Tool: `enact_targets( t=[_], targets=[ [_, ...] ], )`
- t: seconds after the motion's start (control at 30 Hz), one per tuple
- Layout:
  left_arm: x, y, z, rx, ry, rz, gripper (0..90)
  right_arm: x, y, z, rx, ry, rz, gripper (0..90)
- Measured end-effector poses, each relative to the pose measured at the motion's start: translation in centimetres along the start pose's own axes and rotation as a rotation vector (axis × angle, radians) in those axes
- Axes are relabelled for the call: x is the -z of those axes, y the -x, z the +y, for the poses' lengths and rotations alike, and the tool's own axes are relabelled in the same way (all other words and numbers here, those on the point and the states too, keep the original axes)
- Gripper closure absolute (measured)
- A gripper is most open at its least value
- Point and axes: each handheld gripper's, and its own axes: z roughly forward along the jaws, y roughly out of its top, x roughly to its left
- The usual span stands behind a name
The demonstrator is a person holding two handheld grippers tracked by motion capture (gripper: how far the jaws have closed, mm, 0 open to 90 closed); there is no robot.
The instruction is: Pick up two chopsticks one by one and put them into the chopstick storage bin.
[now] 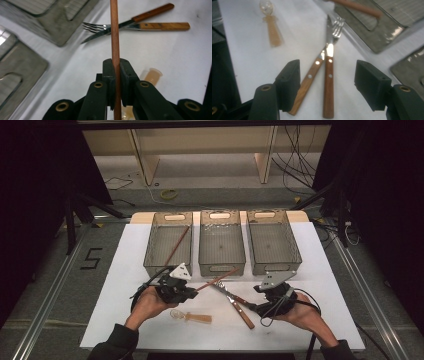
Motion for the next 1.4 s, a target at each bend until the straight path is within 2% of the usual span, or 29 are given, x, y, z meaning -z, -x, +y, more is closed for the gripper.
enact_targets(
  t=[0.23, 0.33, 0.43, 0.53, 0.63, 0.93, 1.13, 1.4],
  targets=[
    [1.9, -1.9, 0.0, 0.072, 0.063, 0.062, 83.8, 0.0, 0.5, -2.2, -0.101, 0.014, -0.034, 34.6],
    [2.9, -3.2, 0.0, 0.109, 0.096, 0.094, 83.8, 0.1, 0.6, -2.8, -0.135, 0.026, -0.051, 34.5],
    [3.7, -4.6, 0.2, 0.154, 0.119, 0.129, 83.8, 0.2, 0.7, -3.2, -0.166, 0.042, -0.044, 34.1],
    [4.1, -6.3, 0.5, 0.197, 0.125, 0.167, 83.8, 0.2, 0.6, -3.3, -0.17, 0.041, -0.04, 33.4],
    [4.2, -7.7, 0.6, 0.229, 0.126, 0.188, 83.8, 0.2, 0.4, -3.4, -0.168, 0.032, -0.033, 33.3],
    [4.1, -10.9, 1.3, 0.302, 0.13, 0.238, 83.8, 0.0, 0.3, -3.5, -0.166, 0.032, -0.029, 33.2],
    [3.4, -12.7, 1.4, 0.359, 0.141, 0.26, 83.8, 0.1, 0.3, -3.6, -0.171, 0.036, -0.028, 32.5],
    [2.5, -14.6, 1.6, 0.413, 0.146, 0.282, 83.8, -0.1, 0.1, -3.7, -0.17, 0.026, -0.017, 32.1]
  ],
)
